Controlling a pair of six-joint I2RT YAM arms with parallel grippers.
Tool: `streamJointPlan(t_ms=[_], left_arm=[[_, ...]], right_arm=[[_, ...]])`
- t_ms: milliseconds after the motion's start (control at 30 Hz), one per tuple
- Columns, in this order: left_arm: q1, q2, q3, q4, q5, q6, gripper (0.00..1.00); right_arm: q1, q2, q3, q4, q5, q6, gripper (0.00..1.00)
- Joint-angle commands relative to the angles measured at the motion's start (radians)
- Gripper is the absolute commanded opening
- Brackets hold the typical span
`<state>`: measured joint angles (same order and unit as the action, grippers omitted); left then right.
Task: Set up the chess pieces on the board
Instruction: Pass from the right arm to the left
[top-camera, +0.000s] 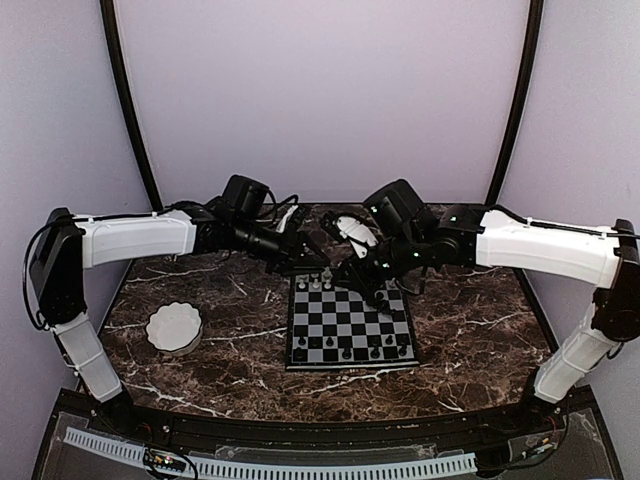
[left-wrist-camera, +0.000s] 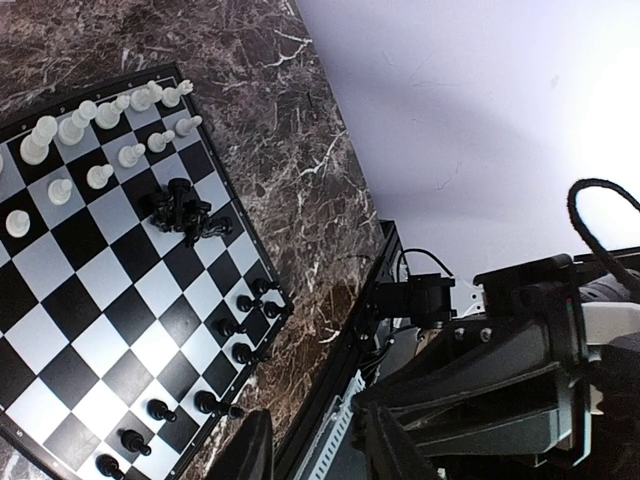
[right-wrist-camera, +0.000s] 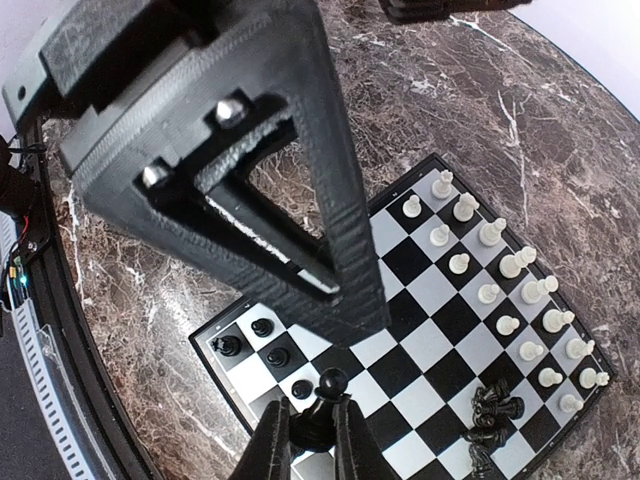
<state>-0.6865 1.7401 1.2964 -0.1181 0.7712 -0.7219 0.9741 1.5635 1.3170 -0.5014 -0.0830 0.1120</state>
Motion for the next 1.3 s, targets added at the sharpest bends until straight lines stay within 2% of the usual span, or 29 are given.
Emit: streamJointPlan(t_ms=[0, 400, 867, 1067, 1267], left_arm=[[0.010, -0.047, -0.015, 0.110, 0.081, -0.032, 0.34], [0.011, 0.004, 0.023, 0.057, 0.144, -0.012, 0.29], [0.008, 0.036, 0.039, 0.047, 0.211, -0.010, 0.27], [0.007, 0.056, 0.051, 0.062, 0.237, -0.020, 0.21], [0.007, 0.077, 0.072, 0.065, 0.261, -0.021, 0.05]], right_arm=[[0.011, 0.011, 0.022, 0.009, -0.011, 0.001, 0.13], [0.011, 0.020, 0.042, 0.016, 0.006, -0.005, 0.13], [0.011, 0.039, 0.058, 0.044, 0.017, -0.004, 0.13], [0.011, 0.046, 0.069, 0.047, 0.021, -0.009, 0.13], [0.011, 0.056, 0.081, 0.045, 0.033, -0.018, 0.13]])
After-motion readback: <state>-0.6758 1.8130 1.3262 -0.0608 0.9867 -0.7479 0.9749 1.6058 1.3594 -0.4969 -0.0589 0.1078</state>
